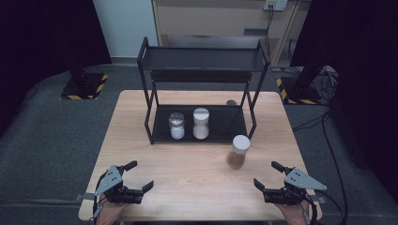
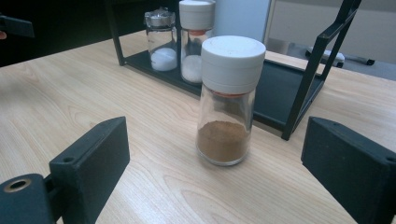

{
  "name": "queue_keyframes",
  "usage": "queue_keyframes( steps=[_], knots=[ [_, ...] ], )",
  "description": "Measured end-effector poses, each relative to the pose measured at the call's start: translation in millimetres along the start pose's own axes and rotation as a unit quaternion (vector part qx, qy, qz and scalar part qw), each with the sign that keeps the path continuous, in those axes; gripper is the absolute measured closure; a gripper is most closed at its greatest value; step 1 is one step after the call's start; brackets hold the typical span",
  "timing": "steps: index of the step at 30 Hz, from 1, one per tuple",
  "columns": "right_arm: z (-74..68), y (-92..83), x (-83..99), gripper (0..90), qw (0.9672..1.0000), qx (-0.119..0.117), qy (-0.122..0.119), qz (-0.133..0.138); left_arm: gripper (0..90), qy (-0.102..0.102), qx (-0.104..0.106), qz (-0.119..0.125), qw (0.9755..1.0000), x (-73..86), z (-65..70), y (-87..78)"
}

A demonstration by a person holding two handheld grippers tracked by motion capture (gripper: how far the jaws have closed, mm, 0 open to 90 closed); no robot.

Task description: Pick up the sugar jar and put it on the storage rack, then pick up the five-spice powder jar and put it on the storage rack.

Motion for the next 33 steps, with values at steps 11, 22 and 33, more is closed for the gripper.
queue_keyframes(
  steps=[11,22,33],
  knots=[
    [-0.6,-2.5,0.7,8.0,1.0000,0.003,0.000,0.004,0.1,0.000,0.004,0.000,1.0000,0.0,0.4,1.3],
    [-3.9,-3.3,-3.5,7.5,1.0000,0.003,0.000,0.004,0.1,-0.002,0.004,0.003,1.0000,0.4,0.4,0.6],
    [-5.0,-4.3,-16.2,6.4,1.0000,-0.003,-0.002,-0.002,0.1,-0.004,0.004,0.003,1.0000,0.8,0.1,0.9]
  ],
)
Point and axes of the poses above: each handheld gripper's, and its own axes: y roughly forward along the jaws, x roughly out of its underside, z roughly to its right, the point moved 4 cm from there along y, roughly forward along the jaws, and after that the axes turned 10 degrees about -x, right-handed, at the moved point
